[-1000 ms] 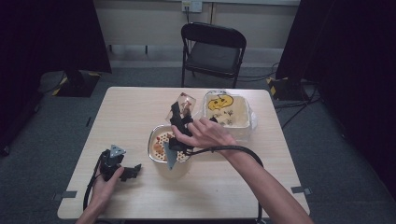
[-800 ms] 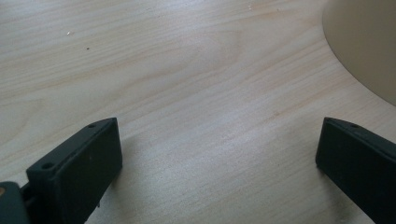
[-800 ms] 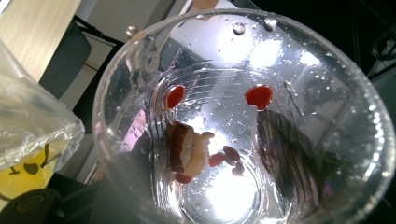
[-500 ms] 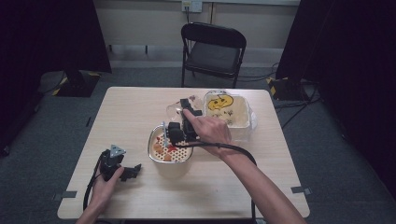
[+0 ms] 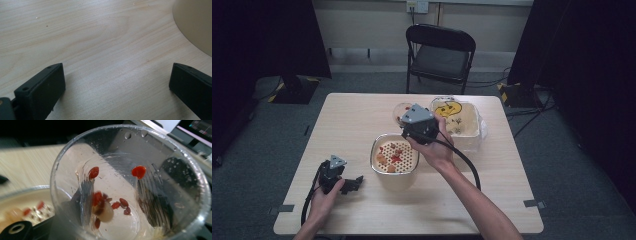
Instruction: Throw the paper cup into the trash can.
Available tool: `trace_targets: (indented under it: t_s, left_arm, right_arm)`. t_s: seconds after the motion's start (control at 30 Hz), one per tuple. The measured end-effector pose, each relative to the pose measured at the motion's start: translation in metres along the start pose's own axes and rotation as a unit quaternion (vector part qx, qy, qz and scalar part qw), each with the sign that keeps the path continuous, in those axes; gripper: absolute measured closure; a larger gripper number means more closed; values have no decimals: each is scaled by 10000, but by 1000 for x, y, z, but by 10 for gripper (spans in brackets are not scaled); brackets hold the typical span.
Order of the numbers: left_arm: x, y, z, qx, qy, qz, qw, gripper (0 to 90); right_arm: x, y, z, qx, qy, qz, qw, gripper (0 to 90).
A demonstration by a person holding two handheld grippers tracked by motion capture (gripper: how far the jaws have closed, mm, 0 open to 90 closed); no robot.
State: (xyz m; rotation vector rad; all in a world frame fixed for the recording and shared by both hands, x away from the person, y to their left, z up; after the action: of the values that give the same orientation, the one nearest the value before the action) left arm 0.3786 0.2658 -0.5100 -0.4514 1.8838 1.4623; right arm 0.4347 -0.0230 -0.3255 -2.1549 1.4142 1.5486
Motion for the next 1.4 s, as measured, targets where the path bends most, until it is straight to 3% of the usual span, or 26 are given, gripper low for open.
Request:
trace_targets:
  t_s: [0.07, 0.2, 0.33, 0.5, 0.73, 0.9, 1.03, 1.2, 1.4]
  left_arm:
    - [0, 0, 0, -1, -5, 4, 10000, 0]
    - [0, 0, 0, -1, -7, 6, 10000, 0]
    - [0, 0, 0, -1, -6, 5, 10000, 0]
    - [0, 0, 0, 0, -6, 5, 10000, 0]
    - [0, 0, 0, -2, -5, 2, 10000, 0]
    - [0, 0, 0, 0, 5, -3, 10000, 0]
    - [0, 0, 0, 0, -8, 6, 10000, 0]
    - [0, 0, 0, 0, -4, 4, 10000, 0]
    - [0, 0, 0, 1, 5, -3, 10000, 0]
  right_arm:
    - [0, 0, -4, -167, -370, -180, 9990, 492]
    - [-1, 2, -11, -452, -951, -533, 9930, 492]
    - [-1, 6, -22, -548, -1351, -878, 9854, 492]
    - [2, 12, -41, -507, -1782, -1049, 9771, 491]
    - [11, 23, -72, -149, -1942, -969, 9760, 488]
    - [23, 30, -95, 34, -2144, -871, 9729, 485]
    - [33, 32, -109, 178, -2173, -699, 9734, 480]
    - [41, 35, -125, 300, -2366, -679, 9688, 458]
    - [49, 31, -138, 427, -2328, -364, 9709, 366]
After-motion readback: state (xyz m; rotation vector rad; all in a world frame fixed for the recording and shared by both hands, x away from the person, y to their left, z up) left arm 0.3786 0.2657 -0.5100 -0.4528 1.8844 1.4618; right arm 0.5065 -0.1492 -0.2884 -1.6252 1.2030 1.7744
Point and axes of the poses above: each handheld gripper's, and its own axes: y roughly backward along the jaws, x roughly out of its underside, z roughly to its left, the point moved 1 cm from there along -y, roughly forward along the jaws, and after that the axes turned 9 degrees about y, right-handed, at the moved point
